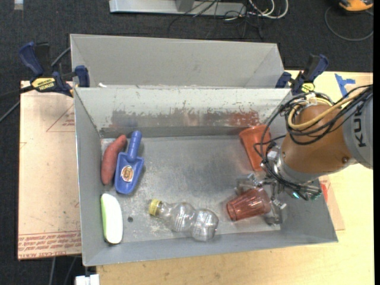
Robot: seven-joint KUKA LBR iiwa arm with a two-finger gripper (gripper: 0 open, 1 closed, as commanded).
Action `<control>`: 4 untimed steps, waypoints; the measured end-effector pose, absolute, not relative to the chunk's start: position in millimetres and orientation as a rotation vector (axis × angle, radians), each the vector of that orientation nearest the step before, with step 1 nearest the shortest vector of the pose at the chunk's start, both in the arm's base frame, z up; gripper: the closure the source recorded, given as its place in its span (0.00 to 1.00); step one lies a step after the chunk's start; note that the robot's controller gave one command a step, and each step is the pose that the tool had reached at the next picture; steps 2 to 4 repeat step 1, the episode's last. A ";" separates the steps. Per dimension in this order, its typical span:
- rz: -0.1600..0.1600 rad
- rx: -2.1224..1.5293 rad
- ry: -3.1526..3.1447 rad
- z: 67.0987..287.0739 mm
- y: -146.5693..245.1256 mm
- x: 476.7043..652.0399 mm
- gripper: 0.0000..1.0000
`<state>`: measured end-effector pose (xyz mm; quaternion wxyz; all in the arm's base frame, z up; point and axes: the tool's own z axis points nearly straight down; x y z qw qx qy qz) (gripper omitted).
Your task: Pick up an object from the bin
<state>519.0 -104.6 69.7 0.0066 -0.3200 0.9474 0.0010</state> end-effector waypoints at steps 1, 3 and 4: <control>0.003 -1.001 2.963 69.9 -104.5 519.2 1.00; 0.003 -1.001 2.963 69.9 -104.5 519.2 1.00; 0.003 -1.001 2.963 69.9 -104.5 519.2 1.00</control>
Offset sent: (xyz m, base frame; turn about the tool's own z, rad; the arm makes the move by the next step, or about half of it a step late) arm 0.0000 0.0000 0.0000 0.0000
